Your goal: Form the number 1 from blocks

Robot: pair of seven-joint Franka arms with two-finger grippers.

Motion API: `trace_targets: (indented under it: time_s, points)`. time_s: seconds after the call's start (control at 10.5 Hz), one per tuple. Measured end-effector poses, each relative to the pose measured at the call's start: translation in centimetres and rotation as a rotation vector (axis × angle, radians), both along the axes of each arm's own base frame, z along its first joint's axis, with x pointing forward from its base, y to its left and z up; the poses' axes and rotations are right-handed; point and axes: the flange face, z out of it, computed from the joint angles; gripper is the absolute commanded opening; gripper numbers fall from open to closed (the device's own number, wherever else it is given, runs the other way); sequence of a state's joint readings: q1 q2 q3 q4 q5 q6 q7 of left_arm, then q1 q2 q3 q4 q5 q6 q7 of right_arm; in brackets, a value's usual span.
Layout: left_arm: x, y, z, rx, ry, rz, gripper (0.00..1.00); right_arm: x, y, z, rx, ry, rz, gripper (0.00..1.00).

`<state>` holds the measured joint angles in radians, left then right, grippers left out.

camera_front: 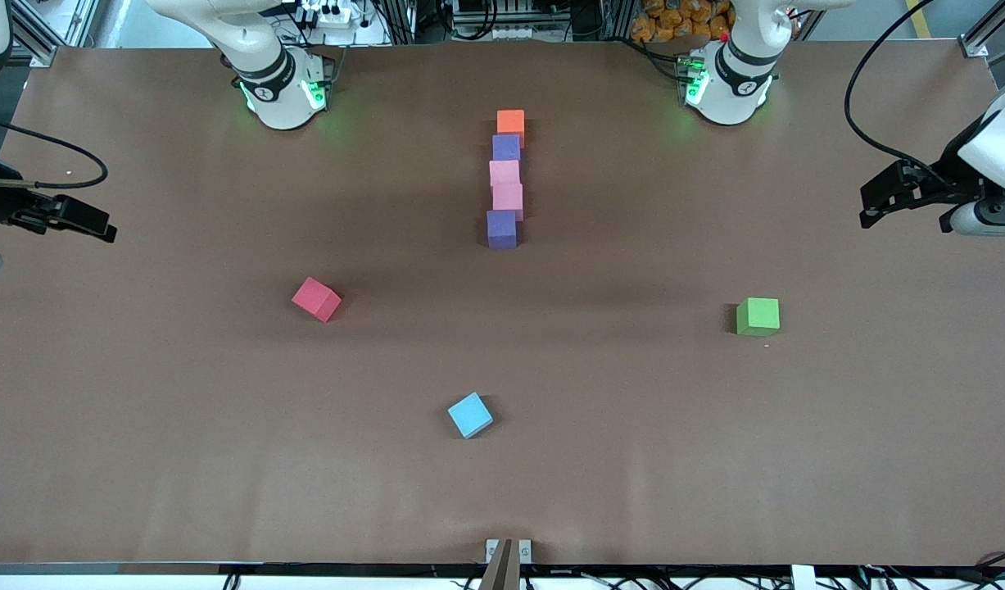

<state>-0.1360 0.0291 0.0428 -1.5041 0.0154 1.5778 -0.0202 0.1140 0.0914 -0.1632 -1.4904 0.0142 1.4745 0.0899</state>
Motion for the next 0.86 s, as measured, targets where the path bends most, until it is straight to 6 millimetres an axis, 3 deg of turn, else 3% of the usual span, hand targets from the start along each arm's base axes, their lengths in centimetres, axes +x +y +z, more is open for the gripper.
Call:
trace_targets:
  time_s: [0.86]
  points:
    - [0.3,1.2,-0.5,0.001,0.010,0.037,1.00,0.0,0.0,0.0,0.000,0.000,0.000,1.00]
